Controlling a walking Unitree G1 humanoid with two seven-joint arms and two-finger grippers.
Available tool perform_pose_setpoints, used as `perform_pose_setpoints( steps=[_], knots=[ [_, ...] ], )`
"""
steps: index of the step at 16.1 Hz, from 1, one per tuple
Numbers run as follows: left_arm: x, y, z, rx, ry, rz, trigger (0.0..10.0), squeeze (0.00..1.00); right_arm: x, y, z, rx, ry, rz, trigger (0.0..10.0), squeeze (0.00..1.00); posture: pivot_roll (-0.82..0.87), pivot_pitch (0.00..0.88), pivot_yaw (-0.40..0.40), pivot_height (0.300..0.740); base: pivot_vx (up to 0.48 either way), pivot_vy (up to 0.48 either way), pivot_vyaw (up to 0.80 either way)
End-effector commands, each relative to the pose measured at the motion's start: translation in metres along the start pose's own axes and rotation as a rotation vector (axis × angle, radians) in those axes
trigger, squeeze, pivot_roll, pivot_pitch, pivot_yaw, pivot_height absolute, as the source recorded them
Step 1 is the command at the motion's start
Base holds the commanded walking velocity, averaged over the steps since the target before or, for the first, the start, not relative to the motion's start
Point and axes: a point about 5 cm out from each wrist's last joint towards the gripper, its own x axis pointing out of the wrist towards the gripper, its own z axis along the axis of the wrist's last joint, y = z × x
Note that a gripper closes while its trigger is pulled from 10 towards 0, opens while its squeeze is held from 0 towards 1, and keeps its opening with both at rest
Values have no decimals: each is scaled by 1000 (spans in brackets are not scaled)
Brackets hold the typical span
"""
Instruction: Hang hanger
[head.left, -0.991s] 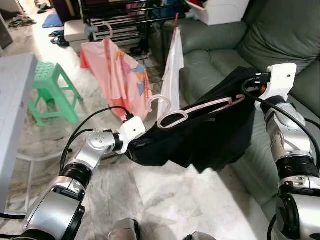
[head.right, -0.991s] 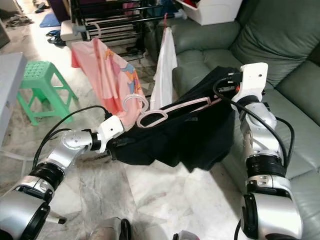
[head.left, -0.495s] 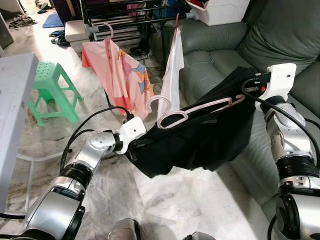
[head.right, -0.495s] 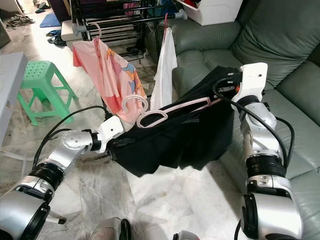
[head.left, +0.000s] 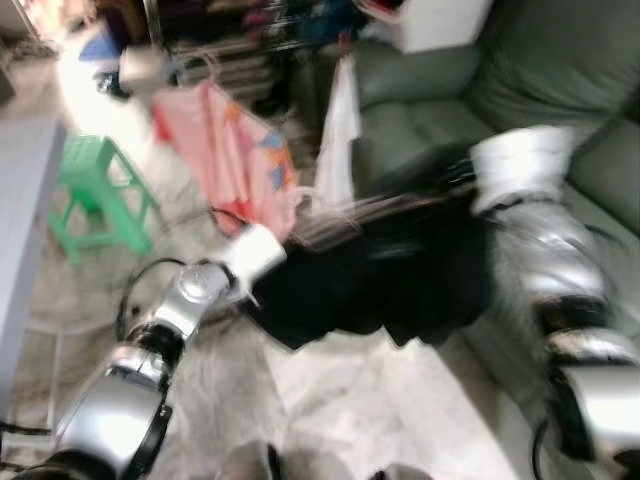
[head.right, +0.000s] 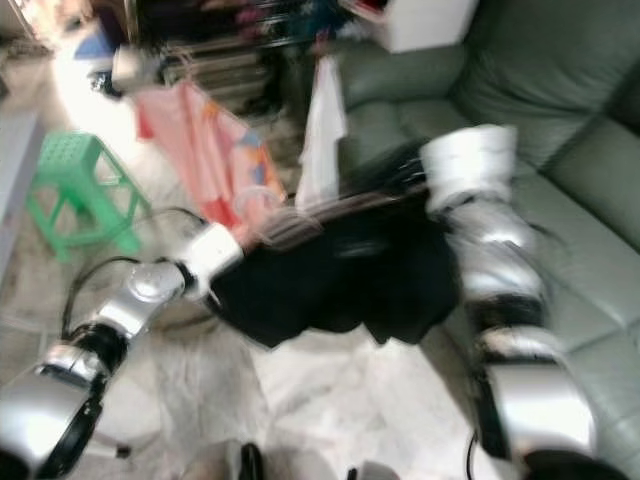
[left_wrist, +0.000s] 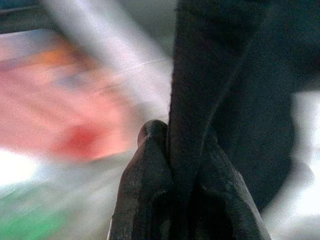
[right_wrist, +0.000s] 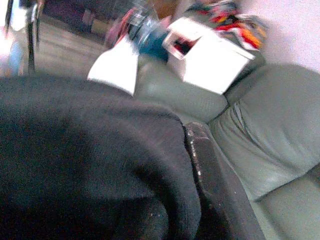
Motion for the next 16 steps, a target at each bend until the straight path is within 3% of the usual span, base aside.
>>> perform_pose_setpoints(
  steps=[1,4,7,11,12,13,14,16],
  knots=[
    [-21,15,-54,-45,231,150,0,0,-3,-34,-4,-52,32,-171,0,0,-55,0,62,740,0,0,0],
    [-22,15,-56,-57,224,187,0,0,-10,-23,-23,-25,100,-126,0,0,-43,0,65,740,0,0,0],
    [-22,12,-60,-80,246,228,0,0,-8,-9,-26,-84,85,-106,0,0,-39,0,83,740,0,0,0],
    [-7,-33,-45,-126,172,57,0,0,1,20,-10,30,27,-88,235,0,-43,0,79,740,0,0,0],
    [-3,-47,-39,-134,146,22,0,0,4,33,-6,91,31,-90,1647,0,-38,0,70,740,0,0,0],
    [0,-60,-33,-137,122,-6,0,0,5,50,-4,122,44,-71,4784,0,-35,0,64,740,0,0,0],
    [1,-67,-30,-145,111,-23,0,0,6,62,-2,141,50,-51,9608,0,-34,0,63,740,0,0,0],
    [2,-83,-27,-143,106,-59,0,0,6,92,7,121,40,23,10000,0,-29,0,58,740,0,0,0]
  ],
)
